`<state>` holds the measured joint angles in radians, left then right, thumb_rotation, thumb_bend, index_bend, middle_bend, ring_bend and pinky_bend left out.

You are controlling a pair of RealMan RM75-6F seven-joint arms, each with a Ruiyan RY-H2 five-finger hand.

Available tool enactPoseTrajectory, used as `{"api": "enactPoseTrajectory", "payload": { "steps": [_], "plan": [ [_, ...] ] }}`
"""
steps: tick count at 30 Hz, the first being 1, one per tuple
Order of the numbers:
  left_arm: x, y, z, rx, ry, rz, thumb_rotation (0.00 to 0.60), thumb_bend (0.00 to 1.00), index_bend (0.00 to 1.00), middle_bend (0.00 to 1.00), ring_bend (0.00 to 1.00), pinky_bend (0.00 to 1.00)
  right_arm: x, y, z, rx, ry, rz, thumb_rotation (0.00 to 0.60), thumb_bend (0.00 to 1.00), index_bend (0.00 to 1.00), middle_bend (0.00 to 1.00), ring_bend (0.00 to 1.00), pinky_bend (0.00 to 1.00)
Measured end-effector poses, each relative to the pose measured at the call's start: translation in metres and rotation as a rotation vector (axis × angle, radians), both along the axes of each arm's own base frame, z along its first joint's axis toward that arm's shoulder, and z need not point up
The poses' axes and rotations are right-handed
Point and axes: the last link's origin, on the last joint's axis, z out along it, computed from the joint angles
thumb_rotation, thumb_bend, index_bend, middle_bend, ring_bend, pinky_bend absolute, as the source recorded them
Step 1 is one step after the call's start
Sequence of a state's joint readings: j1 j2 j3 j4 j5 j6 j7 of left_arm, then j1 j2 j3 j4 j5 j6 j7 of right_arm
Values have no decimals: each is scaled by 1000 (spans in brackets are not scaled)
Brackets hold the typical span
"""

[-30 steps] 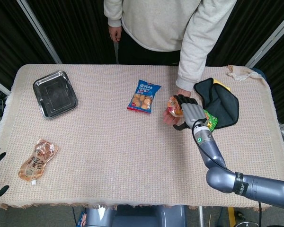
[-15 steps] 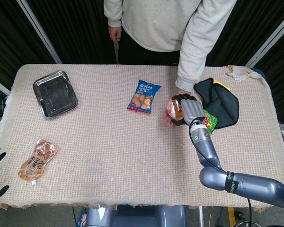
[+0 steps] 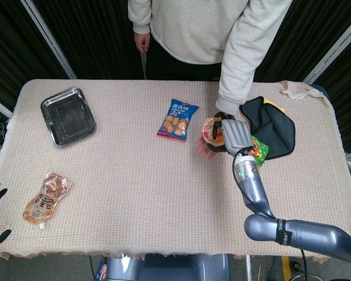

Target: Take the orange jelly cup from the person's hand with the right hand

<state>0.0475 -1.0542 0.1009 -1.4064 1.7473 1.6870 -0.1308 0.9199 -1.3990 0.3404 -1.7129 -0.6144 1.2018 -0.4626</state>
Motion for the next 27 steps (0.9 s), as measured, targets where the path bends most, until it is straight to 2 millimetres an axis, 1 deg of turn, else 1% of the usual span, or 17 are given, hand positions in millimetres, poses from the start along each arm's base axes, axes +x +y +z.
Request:
{"api": "enactPoseTrajectory", "payload": {
  "steps": [4, 7, 10, 12, 15, 19, 21, 24, 27],
  "plan": [
    [0, 0, 0, 0, 3, -2, 600, 211, 0, 0, 0, 0, 1, 9, 14, -17, -15, 22, 600, 242, 670, 598, 512, 530],
    [0, 0, 0, 0, 6, -5, 600, 211, 0, 0, 0, 0, -3, 17, 28, -32, -19, 30, 600, 244, 670, 598, 512, 529],
    [0, 0, 0, 2, 9, -6, 600, 209, 0, 0, 0, 0, -13, 30, 44, -42, -21, 24, 600, 242, 669, 599, 512, 529],
    [0, 0, 0, 2, 10, -6, 600, 211, 0, 0, 0, 0, -25, 40, 54, -44, -18, 8, 600, 241, 669, 598, 512, 529],
    [0, 0, 0, 3, 13, -8, 600, 210, 0, 0, 0, 0, -45, 57, 62, -34, -12, -21, 600, 242, 669, 599, 512, 530],
    [1, 0, -1, 6, 20, -10, 600, 211, 0, 0, 0, 0, -70, 76, 58, 1, -6, -73, 600, 244, 667, 598, 512, 529],
    [1, -1, -1, 7, 21, -10, 600, 211, 0, 0, 0, 0, -85, 88, 53, 26, 1, -100, 600, 243, 667, 598, 512, 530],
    [1, -1, -1, 10, 19, -9, 600, 211, 0, 0, 0, 0, -111, 108, 41, 71, 10, -137, 600, 242, 666, 591, 505, 530],
    [1, -1, -1, 11, 19, -8, 600, 210, 0, 0, 0, 0, -130, 120, 27, 101, 7, -169, 600, 242, 657, 562, 477, 530]
  ]
}}
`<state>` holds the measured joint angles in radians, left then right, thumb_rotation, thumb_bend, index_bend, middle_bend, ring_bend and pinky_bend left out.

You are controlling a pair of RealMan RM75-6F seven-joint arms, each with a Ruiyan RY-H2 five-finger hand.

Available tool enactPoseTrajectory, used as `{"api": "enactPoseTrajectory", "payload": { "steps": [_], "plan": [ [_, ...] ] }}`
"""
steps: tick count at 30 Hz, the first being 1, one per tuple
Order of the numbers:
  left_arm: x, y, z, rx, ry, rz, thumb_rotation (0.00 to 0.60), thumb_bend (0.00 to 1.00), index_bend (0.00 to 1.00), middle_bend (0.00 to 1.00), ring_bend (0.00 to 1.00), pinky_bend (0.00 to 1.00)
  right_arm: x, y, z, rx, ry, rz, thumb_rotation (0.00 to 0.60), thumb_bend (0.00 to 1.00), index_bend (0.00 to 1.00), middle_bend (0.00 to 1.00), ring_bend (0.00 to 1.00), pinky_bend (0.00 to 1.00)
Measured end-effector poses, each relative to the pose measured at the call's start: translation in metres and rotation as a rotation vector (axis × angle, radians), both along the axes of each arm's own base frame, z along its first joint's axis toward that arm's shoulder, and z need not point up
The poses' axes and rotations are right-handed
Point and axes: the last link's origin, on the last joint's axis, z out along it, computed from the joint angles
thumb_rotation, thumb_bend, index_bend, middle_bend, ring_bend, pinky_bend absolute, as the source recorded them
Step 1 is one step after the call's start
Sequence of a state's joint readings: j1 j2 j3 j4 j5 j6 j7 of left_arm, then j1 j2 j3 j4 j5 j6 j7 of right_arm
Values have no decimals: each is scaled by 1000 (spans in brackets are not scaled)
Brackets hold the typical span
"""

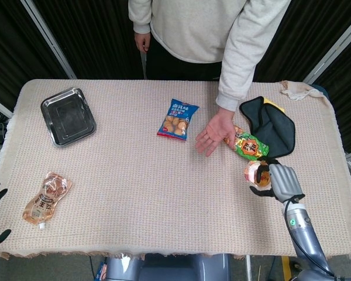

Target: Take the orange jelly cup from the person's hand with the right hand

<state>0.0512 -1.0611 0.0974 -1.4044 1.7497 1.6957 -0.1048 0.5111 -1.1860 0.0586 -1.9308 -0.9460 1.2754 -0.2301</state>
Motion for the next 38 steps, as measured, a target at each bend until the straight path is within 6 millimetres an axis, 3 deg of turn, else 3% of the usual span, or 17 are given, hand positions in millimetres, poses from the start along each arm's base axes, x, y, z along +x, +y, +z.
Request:
{"api": "enactPoseTrajectory", "payload": {
  "steps": [4, 6, 9, 11, 13, 17, 22, 28, 34, 38],
  "plan": [
    [0, 0, 0, -1, 3, 0, 600, 211, 0, 0, 0, 0, -11, 10, -20, 37, -19, -30, 600, 242, 643, 531, 449, 514],
    [0, 0, 0, -1, 2, 1, 600, 210, 0, 0, 0, 0, -14, 15, -30, 64, -18, -37, 600, 243, 609, 495, 411, 442],
    [0, 0, 0, -2, -2, 1, 600, 210, 0, 0, 0, 0, -15, 20, -41, 98, 7, -29, 600, 236, 448, 302, 185, 196],
    [0, 0, 0, -2, -2, 0, 600, 210, 0, 0, 0, 0, -16, 23, -48, 127, 29, -19, 600, 214, 263, 92, 21, 45],
    [0, 0, 0, -2, -2, -2, 600, 210, 0, 0, 0, 0, -15, 24, -52, 156, 42, -12, 600, 195, 164, 7, 0, 0],
    [0, 0, 0, -3, -6, -1, 600, 211, 0, 0, 0, 0, -13, 23, -55, 197, 83, -1, 600, 180, 112, 0, 0, 0],
    [-1, 0, 1, -5, -7, -1, 600, 211, 0, 0, 0, 0, -11, 17, -43, 151, 121, 29, 600, 181, 111, 0, 0, 0],
    [-1, 0, 1, -5, -6, -1, 600, 212, 0, 0, 0, 0, -14, 14, -11, 45, 175, 84, 600, 179, 110, 0, 0, 0],
    [0, 0, 0, -3, 2, -3, 600, 209, 0, 0, 0, 0, -34, 27, 26, -121, 281, 177, 600, 176, 109, 0, 0, 0],
    [-1, 1, 0, 3, 7, 2, 600, 210, 0, 0, 0, 0, -59, 39, 41, -223, 342, 220, 600, 176, 108, 0, 0, 0]
  ]
}}
